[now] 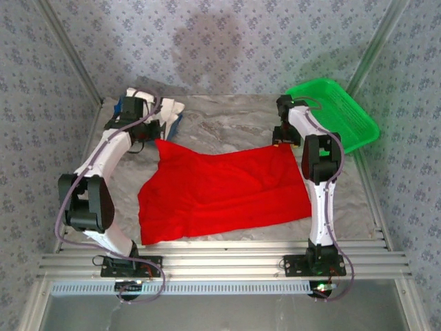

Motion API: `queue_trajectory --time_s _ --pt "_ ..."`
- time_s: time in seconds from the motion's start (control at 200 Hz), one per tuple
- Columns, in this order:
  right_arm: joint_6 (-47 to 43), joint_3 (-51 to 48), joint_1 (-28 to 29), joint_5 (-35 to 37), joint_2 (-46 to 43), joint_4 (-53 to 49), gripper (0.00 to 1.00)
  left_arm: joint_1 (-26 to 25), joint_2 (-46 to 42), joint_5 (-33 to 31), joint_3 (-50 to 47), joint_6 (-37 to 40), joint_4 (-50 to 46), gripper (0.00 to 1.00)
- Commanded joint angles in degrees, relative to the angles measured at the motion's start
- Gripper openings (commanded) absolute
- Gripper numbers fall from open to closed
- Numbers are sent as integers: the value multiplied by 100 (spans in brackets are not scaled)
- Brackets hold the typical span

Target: Fold and stack the t-shirts

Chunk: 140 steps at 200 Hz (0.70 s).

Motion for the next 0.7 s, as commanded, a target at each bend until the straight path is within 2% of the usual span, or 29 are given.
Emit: queue_trajectory --time_s 0.0,0.125,0.55,0.695 --pt "86 190 45 28 223 -140 64 -48 89 83 258 5 85 0" --pt "88 198 25 45 274 -101 61 -67 108 63 286 21 53 0" --pt "31 407 -65 -7 431 -74 39 -133 174 108 311 72 -28 0" --pt "-37 436 -102 -16 423 -46 22 -163 194 100 304 81 -40 0"
